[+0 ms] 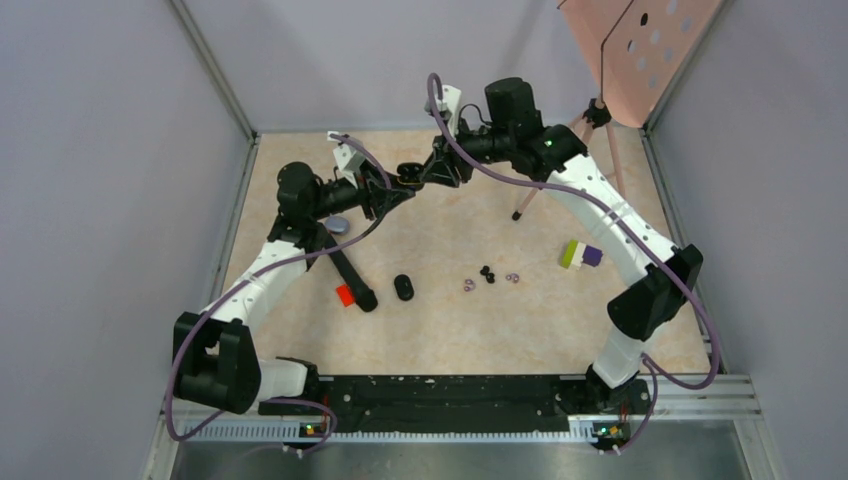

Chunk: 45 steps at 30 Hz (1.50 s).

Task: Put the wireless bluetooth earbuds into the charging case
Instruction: Place the earbud in the charging case, then close the charging case.

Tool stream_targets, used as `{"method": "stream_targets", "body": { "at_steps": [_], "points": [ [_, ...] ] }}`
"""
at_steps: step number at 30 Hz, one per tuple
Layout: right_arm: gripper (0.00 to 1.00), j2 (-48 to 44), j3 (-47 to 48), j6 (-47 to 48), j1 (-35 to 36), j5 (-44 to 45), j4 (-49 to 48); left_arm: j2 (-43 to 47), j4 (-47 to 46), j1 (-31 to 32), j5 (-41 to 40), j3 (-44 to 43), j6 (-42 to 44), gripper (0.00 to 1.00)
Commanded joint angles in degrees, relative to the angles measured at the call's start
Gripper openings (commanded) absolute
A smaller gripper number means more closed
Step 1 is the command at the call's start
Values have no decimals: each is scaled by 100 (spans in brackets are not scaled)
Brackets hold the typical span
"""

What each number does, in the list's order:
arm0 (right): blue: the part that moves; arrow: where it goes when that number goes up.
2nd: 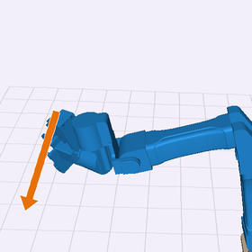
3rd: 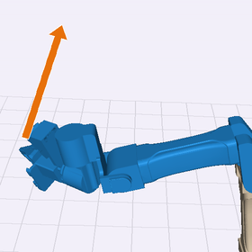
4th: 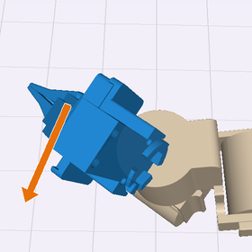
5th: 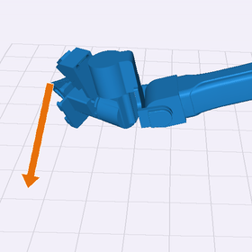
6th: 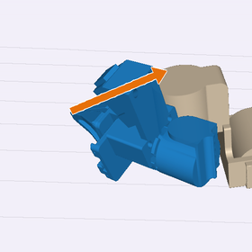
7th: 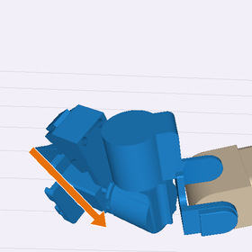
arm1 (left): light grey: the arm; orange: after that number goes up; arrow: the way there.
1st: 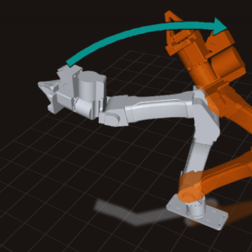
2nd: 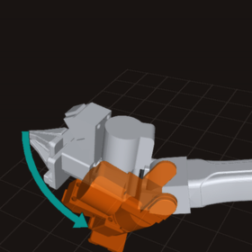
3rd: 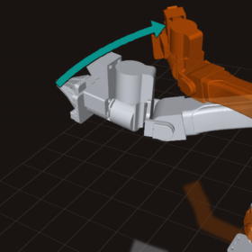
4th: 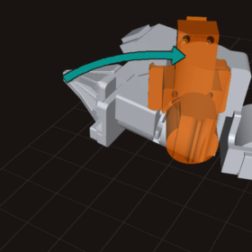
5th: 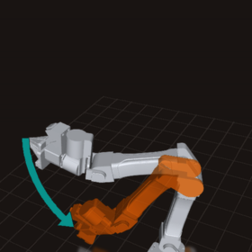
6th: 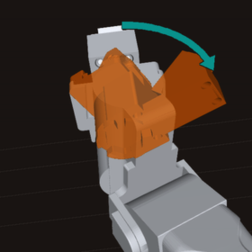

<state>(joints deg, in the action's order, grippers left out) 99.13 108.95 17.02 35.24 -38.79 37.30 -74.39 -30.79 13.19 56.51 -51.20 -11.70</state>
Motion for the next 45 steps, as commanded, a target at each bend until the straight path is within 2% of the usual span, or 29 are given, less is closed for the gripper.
{"method": "stream_targets", "body": {
  "at_steps": [1, 9, 12, 17, 21, 27, 31, 33, 36, 39, 45],
  "points": [
    [36, 23, 310, -224, 74, 373, -246, 168, -360, 61, 63, -13, 58, 0],
    [54, -171, 298, -281, 29, 532, -82, 156, -370, 61, 27, 44, 19, 0],
    [61, -176, 295, -242, -126, -71, -21, 150, -346, 61, 55, 48, 49, 0],
    [70, -130, 267, 701, -175, -577, 356, 137, -301, 59, 114, 40, 94, 0],
    [73, -35, 212, 1268, -176, -755, 528, 119, -280, 61, 145, 10, 98, 0],
    [73, 330, 364, 1233, -156, -1011, 272, 70, -167, 70, 282, -85, 80, 0],
    [72, 443, 460, 1440, 15, -1145, 198, -56, -54, 70, 144, -242, -69, 0],
    [71, 389, 434, 1544, 99, -1109, 199, -176, 76, 70, -169, -361, -235, 0],
    [70, 134, 321, 1586, 134, -850, 159, -358, 539, 44, -590, -593, -352, 0],
    [70, -318, -45, 1674, 128, -208, 3, -488, 956, 34, -793, -695, -256, 0],
    [72, -1335, -1692, 1530, -27, 1598, -655, -865, 1147, 34, -893, -637, -632, 0]
  ]
}}
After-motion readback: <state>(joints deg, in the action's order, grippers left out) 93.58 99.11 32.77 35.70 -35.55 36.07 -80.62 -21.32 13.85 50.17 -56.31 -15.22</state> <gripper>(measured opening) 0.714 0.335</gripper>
